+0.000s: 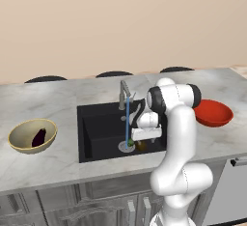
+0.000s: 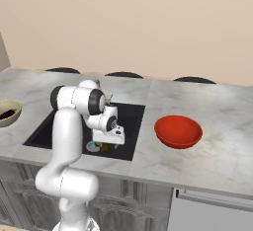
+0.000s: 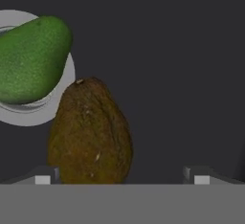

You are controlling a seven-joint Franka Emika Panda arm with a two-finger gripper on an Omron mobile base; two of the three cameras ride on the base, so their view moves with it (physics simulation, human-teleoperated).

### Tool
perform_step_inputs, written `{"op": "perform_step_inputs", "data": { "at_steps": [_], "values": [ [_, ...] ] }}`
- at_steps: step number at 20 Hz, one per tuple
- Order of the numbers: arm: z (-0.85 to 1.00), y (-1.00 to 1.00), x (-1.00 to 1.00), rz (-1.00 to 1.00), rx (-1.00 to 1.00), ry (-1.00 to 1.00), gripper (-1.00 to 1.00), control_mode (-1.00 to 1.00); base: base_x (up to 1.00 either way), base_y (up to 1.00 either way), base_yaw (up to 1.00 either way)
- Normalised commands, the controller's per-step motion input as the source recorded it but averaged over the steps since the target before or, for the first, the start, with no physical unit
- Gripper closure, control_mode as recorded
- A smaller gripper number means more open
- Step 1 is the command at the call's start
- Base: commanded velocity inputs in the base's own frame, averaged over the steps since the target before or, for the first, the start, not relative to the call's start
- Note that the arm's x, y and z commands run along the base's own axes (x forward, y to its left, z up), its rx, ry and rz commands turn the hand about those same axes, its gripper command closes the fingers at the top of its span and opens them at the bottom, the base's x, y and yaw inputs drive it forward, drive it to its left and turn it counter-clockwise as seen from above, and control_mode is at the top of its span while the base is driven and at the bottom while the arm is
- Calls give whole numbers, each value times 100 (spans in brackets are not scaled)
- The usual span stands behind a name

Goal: Pick the avocados from the sink and place them in one bowl. Place the eggplant in the other bowl. Then turn off the sink faucet.

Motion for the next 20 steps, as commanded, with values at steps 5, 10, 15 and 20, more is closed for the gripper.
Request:
{"op": "perform_step_inputs", "data": {
  "at_steps": [5,10,15,20],
  "values": [
    [-26,0,1,0,1,0,-100,-100,0,0,0],
    [-45,8,0,0,3,3,-100,-100,0,0,0],
    [-34,22,-7,0,2,0,-100,-100,0,0,0],
    [-40,19,-27,0,5,1,-100,-100,0,0,0]
  ]
}}
